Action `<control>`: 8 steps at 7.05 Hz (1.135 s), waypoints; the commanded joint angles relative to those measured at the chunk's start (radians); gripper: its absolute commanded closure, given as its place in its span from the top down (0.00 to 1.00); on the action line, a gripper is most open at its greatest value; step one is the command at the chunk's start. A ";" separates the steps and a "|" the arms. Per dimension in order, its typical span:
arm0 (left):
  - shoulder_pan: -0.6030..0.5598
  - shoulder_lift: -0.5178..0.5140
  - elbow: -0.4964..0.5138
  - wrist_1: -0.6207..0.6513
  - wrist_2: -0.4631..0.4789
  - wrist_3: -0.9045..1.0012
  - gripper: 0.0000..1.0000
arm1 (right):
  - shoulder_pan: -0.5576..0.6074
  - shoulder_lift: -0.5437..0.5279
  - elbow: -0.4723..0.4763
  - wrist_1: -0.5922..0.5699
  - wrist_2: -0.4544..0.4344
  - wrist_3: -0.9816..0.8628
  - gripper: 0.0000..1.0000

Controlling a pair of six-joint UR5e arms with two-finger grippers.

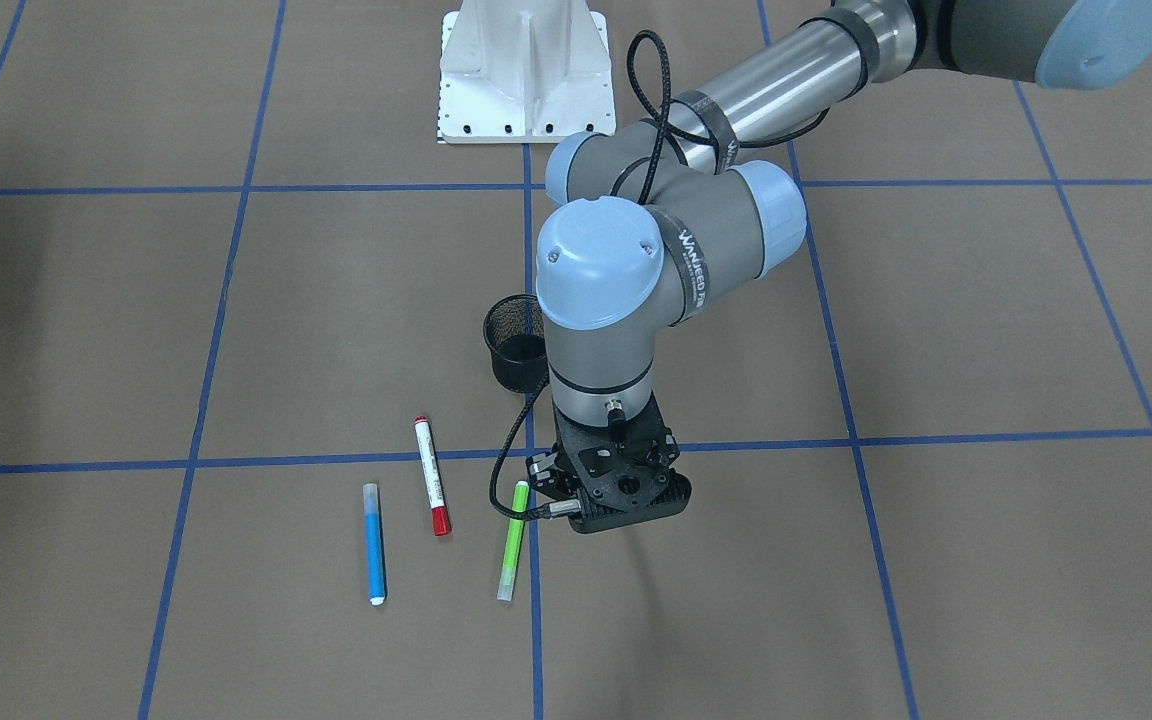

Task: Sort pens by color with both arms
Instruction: 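Lower the yellow highlighter beside the green highlighter and open the left gripper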

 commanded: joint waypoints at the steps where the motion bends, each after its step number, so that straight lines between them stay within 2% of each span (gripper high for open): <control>1: 0.001 -0.008 0.036 -0.063 0.004 -0.033 0.00 | 0.000 0.000 -0.003 -0.001 0.000 0.002 1.00; 3: 0.005 -0.009 0.056 -0.119 0.053 -0.061 0.00 | 0.000 0.000 -0.012 -0.001 0.002 -0.015 1.00; 5: 0.034 -0.006 0.076 -0.148 0.079 -0.096 0.00 | 0.000 -0.018 -0.053 -0.013 0.006 -0.261 1.00; 6: 0.046 -0.002 0.082 -0.148 0.099 -0.098 0.00 | 0.000 -0.021 -0.084 -0.014 0.008 -0.309 1.00; 8: 0.063 0.006 0.099 -0.169 0.128 -0.100 0.00 | 0.000 -0.026 -0.090 -0.014 0.005 -0.321 1.00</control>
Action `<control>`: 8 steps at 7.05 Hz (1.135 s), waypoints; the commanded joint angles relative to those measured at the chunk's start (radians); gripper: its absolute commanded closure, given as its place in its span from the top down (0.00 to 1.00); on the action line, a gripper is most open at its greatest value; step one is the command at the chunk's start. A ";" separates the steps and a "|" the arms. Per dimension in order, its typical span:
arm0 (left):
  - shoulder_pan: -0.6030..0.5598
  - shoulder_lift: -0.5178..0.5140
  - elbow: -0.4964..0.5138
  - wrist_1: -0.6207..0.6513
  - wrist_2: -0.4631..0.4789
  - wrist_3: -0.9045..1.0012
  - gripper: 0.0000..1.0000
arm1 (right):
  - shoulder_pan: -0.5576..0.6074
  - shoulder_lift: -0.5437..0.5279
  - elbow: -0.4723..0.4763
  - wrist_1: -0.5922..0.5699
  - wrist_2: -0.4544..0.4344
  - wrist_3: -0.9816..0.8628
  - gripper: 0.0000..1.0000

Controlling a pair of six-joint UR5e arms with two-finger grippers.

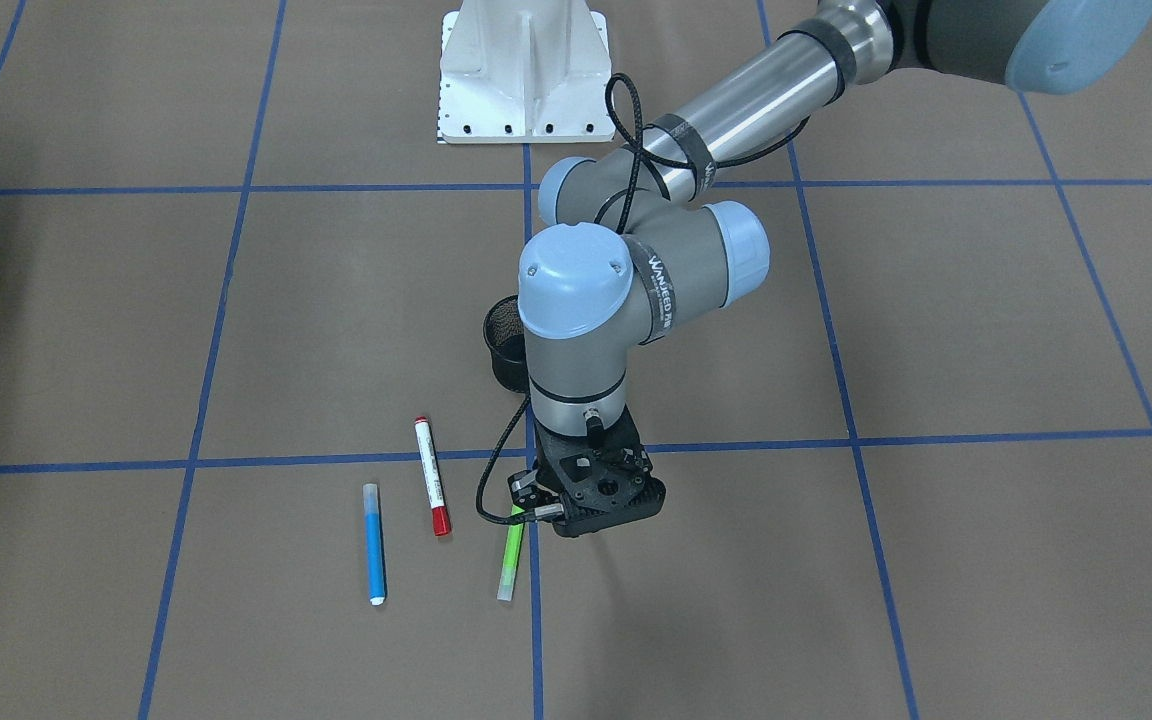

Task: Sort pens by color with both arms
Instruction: 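Lower the yellow highlighter beside the green highlighter and open the left gripper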

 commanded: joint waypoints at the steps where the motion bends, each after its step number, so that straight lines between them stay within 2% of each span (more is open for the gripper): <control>1: 0.007 0.005 0.012 -0.019 0.022 0.000 0.00 | 0.000 -0.002 -0.004 0.001 -0.001 -0.009 1.00; 2: 0.007 0.005 0.012 -0.019 0.022 0.003 0.27 | 0.000 -0.001 -0.004 0.001 -0.001 -0.005 1.00; 3: 0.007 0.006 0.012 -0.019 0.022 0.006 0.75 | 0.000 0.001 -0.006 0.001 -0.001 -0.003 1.00; 4: 0.007 0.006 0.011 -0.019 0.022 0.015 0.89 | 0.000 0.001 -0.006 0.003 -0.001 -0.001 1.00; 5: 0.004 0.006 0.011 -0.019 0.022 0.032 0.97 | 0.000 -0.001 -0.004 0.003 0.000 -0.001 1.00; 7: -0.021 0.006 -0.020 -0.007 0.010 0.076 0.99 | 0.000 -0.004 -0.001 0.003 0.002 0.002 1.00; 8: -0.057 0.006 -0.032 0.000 -0.031 0.115 0.99 | 0.000 -0.005 0.001 0.003 0.002 0.002 1.00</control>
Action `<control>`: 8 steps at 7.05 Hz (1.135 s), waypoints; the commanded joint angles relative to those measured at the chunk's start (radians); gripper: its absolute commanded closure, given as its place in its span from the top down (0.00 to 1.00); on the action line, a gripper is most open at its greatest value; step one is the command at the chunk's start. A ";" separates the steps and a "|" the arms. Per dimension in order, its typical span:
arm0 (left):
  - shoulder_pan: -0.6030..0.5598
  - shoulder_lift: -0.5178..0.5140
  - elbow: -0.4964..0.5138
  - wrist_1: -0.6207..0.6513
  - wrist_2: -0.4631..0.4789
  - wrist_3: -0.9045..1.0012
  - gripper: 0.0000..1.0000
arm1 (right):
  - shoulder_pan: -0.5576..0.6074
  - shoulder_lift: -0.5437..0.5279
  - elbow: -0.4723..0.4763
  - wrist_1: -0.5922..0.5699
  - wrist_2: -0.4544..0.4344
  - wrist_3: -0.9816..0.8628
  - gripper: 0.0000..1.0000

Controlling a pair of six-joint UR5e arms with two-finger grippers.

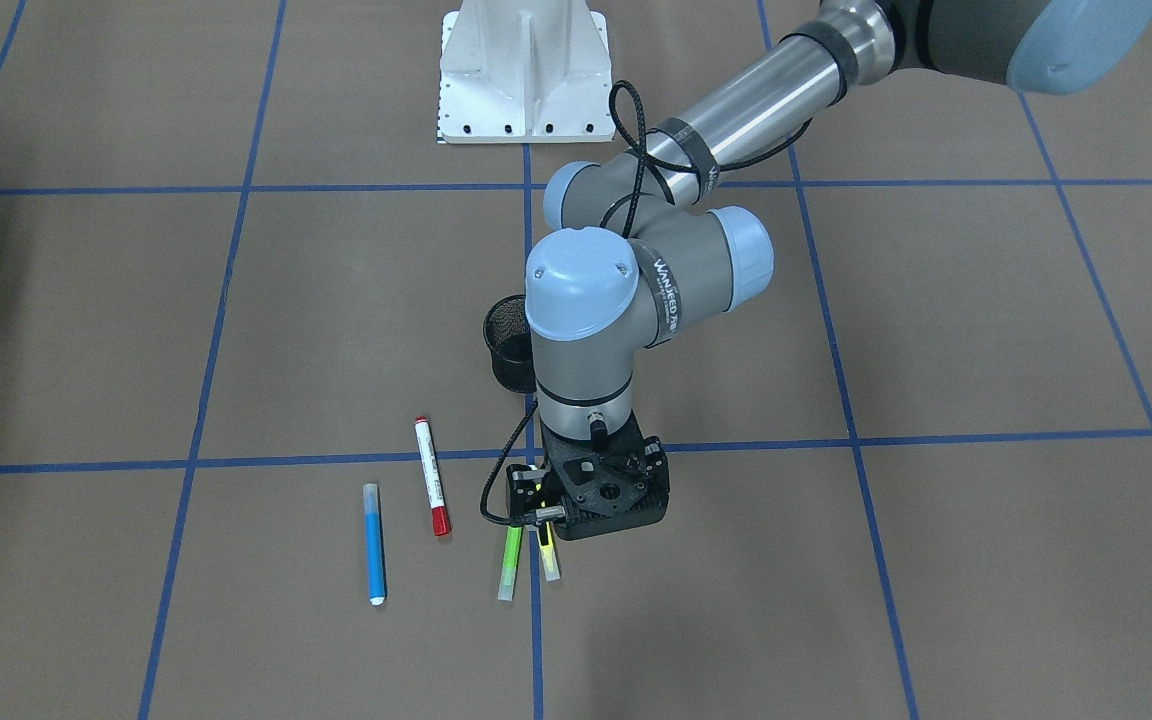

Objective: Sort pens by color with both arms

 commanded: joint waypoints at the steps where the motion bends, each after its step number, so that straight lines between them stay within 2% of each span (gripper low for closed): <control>1: -0.087 0.036 -0.067 0.045 -0.099 0.089 0.99 | 0.000 -0.010 0.003 0.000 -0.001 0.002 1.00; 4: -0.262 0.145 -0.201 0.193 -0.302 0.299 0.99 | 0.000 -0.014 0.013 0.000 -0.003 0.002 1.00; 7: -0.499 0.329 -0.214 0.224 -0.455 0.664 0.99 | 0.006 -0.026 0.025 -0.005 0.006 0.004 1.00; 8: -0.585 0.392 -0.214 0.229 -0.520 0.774 0.99 | 0.014 -0.040 0.061 -0.058 0.005 0.004 1.00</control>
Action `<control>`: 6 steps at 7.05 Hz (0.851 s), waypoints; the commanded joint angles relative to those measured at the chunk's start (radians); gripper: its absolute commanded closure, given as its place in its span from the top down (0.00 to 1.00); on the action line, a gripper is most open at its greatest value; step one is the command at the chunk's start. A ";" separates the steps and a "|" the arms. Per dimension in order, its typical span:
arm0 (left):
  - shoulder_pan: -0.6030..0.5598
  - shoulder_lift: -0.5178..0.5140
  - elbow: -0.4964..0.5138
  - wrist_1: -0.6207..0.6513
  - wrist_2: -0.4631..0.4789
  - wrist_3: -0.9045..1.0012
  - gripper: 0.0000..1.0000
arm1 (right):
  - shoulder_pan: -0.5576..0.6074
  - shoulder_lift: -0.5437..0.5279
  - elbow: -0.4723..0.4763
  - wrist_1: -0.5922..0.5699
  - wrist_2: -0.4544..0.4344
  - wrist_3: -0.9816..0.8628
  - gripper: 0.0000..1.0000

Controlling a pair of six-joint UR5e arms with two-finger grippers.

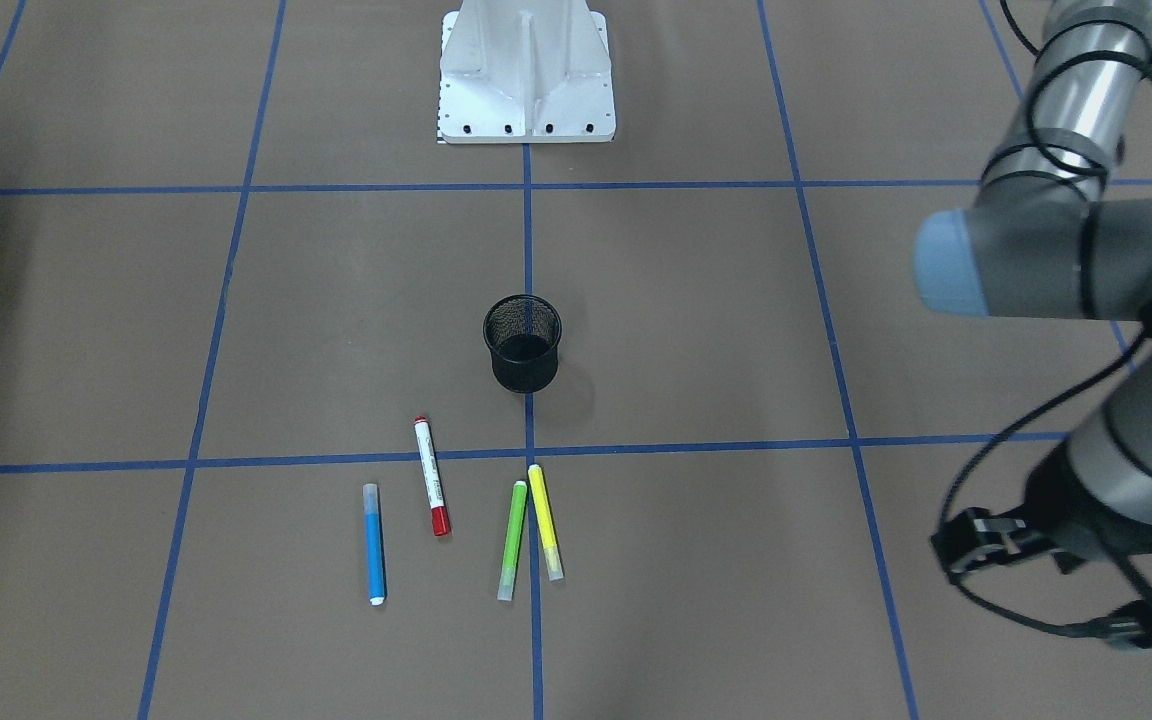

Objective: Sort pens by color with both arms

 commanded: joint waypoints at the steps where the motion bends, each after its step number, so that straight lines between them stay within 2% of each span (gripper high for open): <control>1: -0.170 0.149 -0.011 0.009 -0.108 0.253 0.99 | 0.009 -0.042 0.074 -0.078 -0.007 -0.001 1.00; 5: -0.286 0.302 -0.005 0.033 -0.110 0.522 0.99 | 0.011 -0.154 0.135 -0.069 -0.012 -0.013 1.00; 6: -0.321 0.363 -0.005 0.033 -0.110 0.648 0.99 | 0.012 -0.159 0.135 -0.070 -0.012 -0.012 1.00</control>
